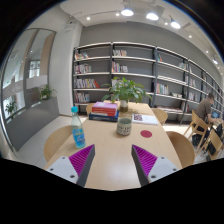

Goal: Pour water

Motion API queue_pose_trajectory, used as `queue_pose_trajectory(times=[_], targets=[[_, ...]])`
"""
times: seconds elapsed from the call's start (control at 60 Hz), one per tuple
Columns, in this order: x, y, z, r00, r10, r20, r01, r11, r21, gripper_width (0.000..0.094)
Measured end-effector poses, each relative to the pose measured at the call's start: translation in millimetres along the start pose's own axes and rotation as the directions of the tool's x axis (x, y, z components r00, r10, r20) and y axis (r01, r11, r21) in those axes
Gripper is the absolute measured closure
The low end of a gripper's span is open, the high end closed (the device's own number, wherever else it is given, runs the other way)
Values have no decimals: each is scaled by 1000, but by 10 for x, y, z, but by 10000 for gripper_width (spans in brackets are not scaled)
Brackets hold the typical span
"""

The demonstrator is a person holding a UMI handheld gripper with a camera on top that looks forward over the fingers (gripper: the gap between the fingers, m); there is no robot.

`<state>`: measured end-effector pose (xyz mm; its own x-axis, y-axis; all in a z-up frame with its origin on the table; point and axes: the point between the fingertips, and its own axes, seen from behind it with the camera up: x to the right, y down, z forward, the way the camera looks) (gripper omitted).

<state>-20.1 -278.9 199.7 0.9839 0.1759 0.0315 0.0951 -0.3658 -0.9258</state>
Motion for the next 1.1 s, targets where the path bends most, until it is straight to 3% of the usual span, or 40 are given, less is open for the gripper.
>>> queue_pose_trajectory(times=[0.267, 0.517, 0.783, 1.1], targets=[[-191, 116, 90, 1000, -4, 8, 4, 1000, -24, 199], [-1153, 397, 521, 996, 23, 88, -19, 999, -39, 194], [-1791, 246, 1536, 996, 55, 68, -53, 998, -33, 188], [-1816, 70, 2569, 994, 110, -22, -110, 994, -4, 190]])
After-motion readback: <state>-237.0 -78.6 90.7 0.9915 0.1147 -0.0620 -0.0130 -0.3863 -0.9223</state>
